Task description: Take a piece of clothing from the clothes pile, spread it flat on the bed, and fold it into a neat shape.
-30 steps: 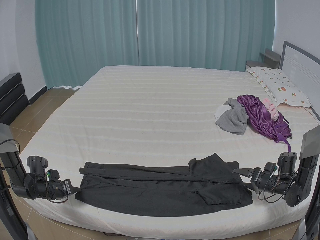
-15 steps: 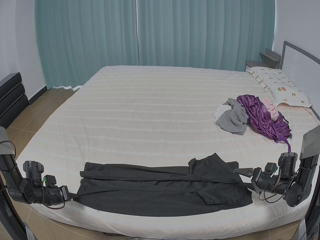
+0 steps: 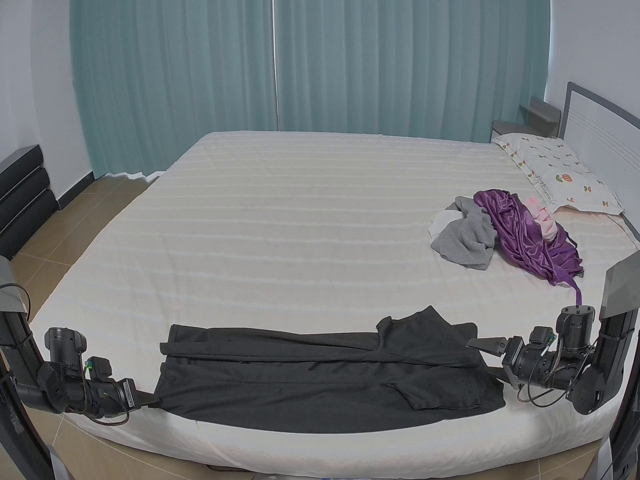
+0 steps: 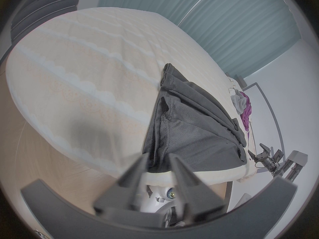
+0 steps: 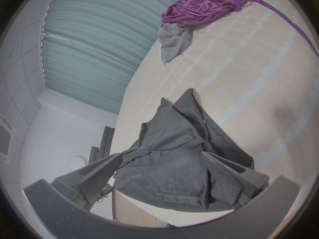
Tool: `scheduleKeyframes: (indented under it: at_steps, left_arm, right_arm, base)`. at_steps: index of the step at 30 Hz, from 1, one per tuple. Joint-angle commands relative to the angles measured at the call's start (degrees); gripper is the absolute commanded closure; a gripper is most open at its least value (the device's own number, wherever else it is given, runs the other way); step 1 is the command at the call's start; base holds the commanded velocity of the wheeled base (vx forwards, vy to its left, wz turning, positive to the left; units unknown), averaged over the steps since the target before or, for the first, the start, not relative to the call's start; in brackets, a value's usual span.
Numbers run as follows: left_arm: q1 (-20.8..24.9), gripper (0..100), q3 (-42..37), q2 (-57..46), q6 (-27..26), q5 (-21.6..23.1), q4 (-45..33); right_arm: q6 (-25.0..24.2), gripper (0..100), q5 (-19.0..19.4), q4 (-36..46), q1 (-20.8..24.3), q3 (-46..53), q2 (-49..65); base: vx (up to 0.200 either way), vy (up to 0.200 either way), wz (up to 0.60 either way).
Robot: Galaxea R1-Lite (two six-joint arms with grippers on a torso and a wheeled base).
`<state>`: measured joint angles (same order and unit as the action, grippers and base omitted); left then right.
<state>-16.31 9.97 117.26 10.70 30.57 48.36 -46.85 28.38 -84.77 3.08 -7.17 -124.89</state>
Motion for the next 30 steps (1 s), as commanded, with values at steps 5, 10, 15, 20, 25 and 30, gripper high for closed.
scheduleKeyframes:
  at_steps: [5, 10, 15, 20, 25, 30]
  left_arm:
    - [0.1, 0, 2.0, -4.2, 6.3, 0.2, 0.2]
    - [2.2, 0, 6.6, -6.3, 13.2, 0.1, -0.4]
    - [6.9, 0, 8.7, -5.7, 17.0, -0.3, -0.2]
    - [11.0, 0, 9.9, -3.5, 19.6, -3.9, 0.2]
    - [12.0, 0, 10.2, -1.5, 20.2, -5.9, 0.2]
    - [12.0, 0, 10.2, -1.0, 21.1, -6.0, 0.2]
  right_arm:
    - [0.0, 0, 0.0, 0.0, 0.1, 0.0, -0.3]
    - [0.0, 0, 0.0, 0.0, 0.2, -0.1, -0.3]
    - [0.0, 0, 0.0, 0.0, 0.3, -0.1, -0.4]
    - [0.0, 0, 0.0, 0.0, 0.3, -0.1, -0.4]
    - [0.0, 0, -0.2, 0.0, 0.3, -0.2, -0.4]
    - [0.0, 0, -0.3, 0.0, -0.5, -0.6, -0.5]
  base:
    - [0.0, 0.0, 0.0]
    - [0.0, 0.0, 0.0]
    - [0.0, 0.0, 0.0]
    - [0.0, 0.0, 0.0]
    - [0.0, 0.0, 0.0]
    - [0.0, 0.0, 0.0]
